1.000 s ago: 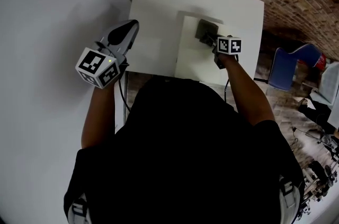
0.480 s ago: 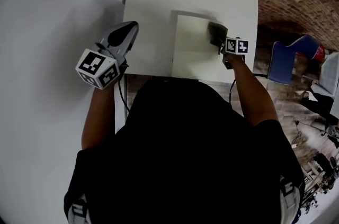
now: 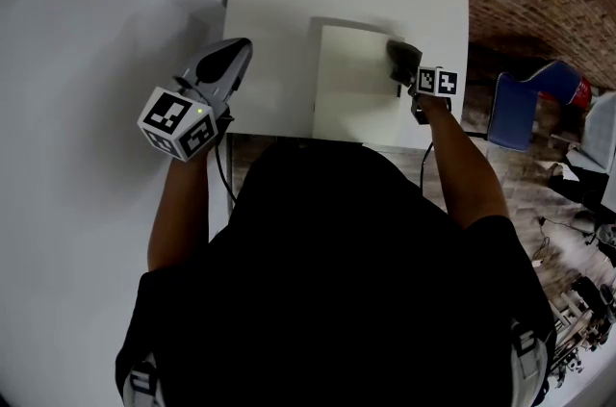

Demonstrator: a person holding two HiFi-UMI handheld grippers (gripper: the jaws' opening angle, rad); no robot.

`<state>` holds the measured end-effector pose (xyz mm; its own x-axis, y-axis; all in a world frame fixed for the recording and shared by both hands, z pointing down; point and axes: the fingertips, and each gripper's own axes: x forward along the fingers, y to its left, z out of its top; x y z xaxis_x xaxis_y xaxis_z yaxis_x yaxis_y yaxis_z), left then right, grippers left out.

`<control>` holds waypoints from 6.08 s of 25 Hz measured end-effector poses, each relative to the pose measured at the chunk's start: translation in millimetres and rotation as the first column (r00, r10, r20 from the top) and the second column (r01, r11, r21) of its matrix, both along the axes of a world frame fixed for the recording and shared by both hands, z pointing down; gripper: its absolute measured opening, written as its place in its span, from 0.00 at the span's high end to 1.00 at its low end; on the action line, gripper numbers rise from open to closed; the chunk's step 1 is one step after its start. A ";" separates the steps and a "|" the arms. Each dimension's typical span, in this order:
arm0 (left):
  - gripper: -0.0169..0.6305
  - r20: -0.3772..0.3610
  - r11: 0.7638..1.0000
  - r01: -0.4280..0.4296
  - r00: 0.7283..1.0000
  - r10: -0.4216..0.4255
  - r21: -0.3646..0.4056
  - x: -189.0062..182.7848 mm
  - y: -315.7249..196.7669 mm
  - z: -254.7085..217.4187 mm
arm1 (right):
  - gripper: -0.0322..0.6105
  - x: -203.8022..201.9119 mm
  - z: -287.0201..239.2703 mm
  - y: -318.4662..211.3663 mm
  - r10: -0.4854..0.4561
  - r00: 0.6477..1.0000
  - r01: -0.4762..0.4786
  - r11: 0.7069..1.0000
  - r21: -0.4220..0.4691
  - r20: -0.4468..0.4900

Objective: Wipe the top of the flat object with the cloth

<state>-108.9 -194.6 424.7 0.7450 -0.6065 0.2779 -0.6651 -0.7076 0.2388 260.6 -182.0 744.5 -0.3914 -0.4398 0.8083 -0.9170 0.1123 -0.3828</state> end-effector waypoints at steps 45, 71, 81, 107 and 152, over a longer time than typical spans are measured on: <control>0.97 0.018 0.999 -0.007 1.000 0.008 -0.047 -22.2 33.3 11.3 | 0.94 -234.3 -52.8 47.3 -0.238 0.847 0.239 0.969 0.059 0.476; 0.97 0.012 0.993 -0.085 0.996 0.087 -0.079 0.8 38.0 22.2 | 0.93 -164.4 -11.0 67.0 -0.170 0.922 0.198 0.979 -0.047 0.348; 0.97 0.006 0.989 -0.125 0.992 0.126 -0.084 17.3 35.9 26.3 | 0.94 -102.0 -4.5 80.7 -0.127 0.958 0.146 0.988 -0.056 0.257; 0.97 0.012 0.978 -0.186 0.982 0.188 -0.099 46.2 34.9 34.4 | 0.93 -15.6 -14.3 88.5 -0.008 0.993 0.009 1.000 -0.005 0.116; 0.97 0.072 0.962 -0.247 0.964 0.256 -0.121 24.9 50.7 34.8 | 0.93 -237.1 -18.9 170.3 -0.254 0.906 0.289 0.955 -0.057 0.339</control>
